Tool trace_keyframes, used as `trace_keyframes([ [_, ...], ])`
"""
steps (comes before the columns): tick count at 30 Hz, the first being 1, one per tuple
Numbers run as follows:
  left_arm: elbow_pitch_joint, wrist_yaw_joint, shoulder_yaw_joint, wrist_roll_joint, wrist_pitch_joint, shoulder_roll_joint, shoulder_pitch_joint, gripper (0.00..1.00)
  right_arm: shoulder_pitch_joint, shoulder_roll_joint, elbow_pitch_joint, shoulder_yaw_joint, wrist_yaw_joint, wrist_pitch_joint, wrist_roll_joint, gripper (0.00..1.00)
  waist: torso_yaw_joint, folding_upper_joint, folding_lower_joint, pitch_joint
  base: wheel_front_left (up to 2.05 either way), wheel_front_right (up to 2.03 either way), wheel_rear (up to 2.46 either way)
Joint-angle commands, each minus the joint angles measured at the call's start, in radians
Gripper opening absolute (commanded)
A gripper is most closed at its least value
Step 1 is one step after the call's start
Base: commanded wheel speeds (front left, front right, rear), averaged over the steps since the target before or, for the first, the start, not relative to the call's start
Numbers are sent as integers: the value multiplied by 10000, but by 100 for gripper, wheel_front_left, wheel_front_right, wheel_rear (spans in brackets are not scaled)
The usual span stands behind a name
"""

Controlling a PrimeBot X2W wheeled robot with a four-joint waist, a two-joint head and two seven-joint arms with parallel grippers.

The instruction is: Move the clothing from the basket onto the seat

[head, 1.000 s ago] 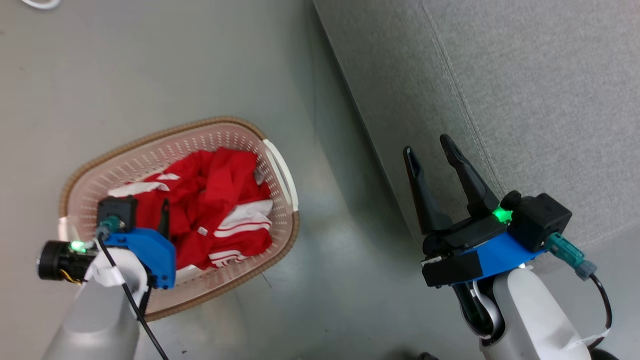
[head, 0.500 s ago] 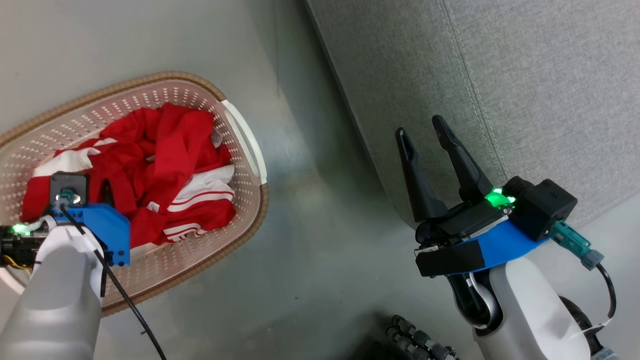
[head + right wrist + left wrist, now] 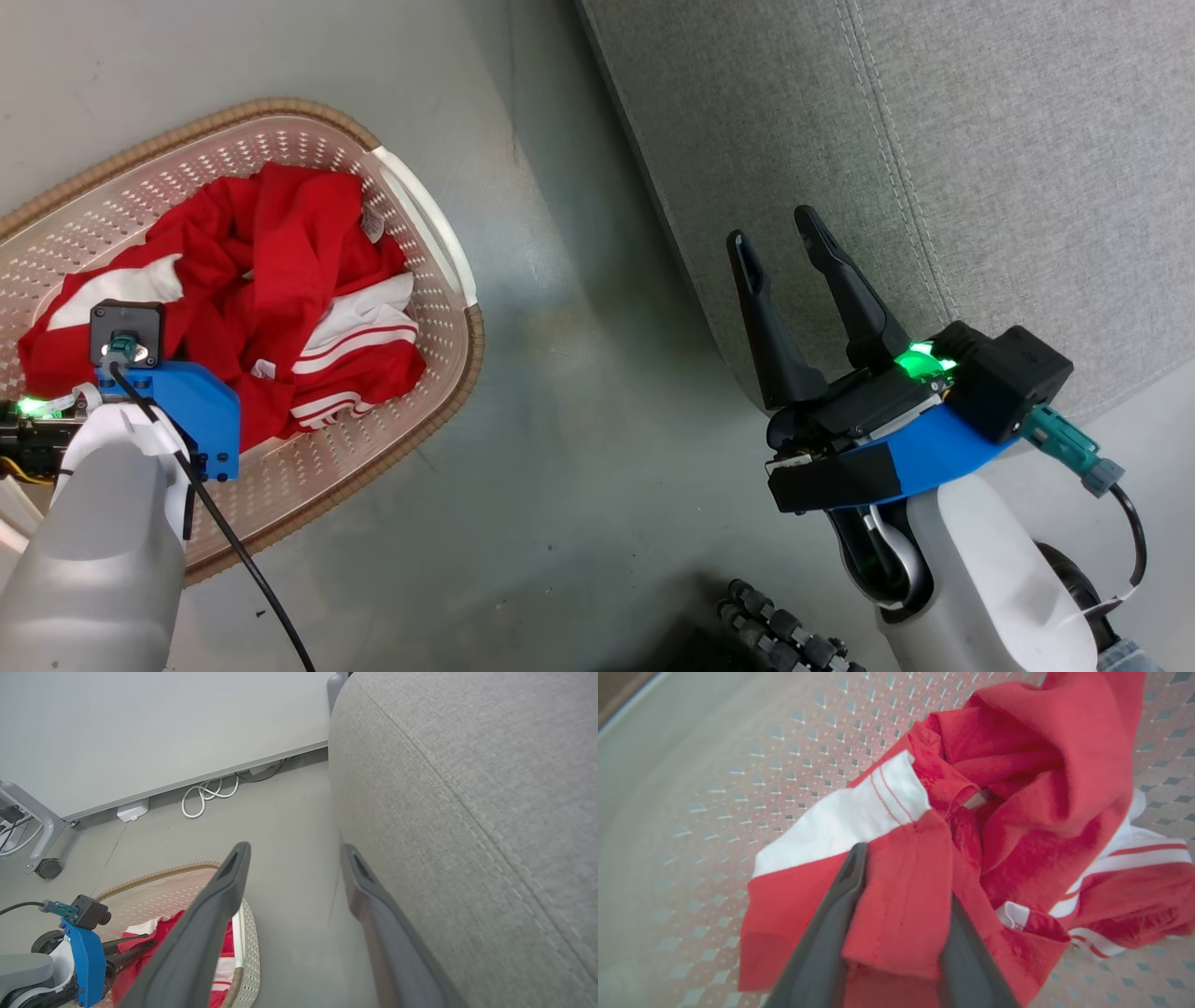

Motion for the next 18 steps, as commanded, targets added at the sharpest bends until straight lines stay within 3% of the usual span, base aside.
trace_keyframes([
  [1, 24, -43, -48, 11, -134, 27, -91, 0, -170, -4, -12, 0, 1, -33, 24, 100, 12, 0, -1, -10, 0, 0, 0],
  [18, 338, -326, -288, -223, -328, -201, -252, 0, -200, -4, 76, -30, 1, -33, -81, 100, 158, 0, -1, -254, 0, 0, 0],
])
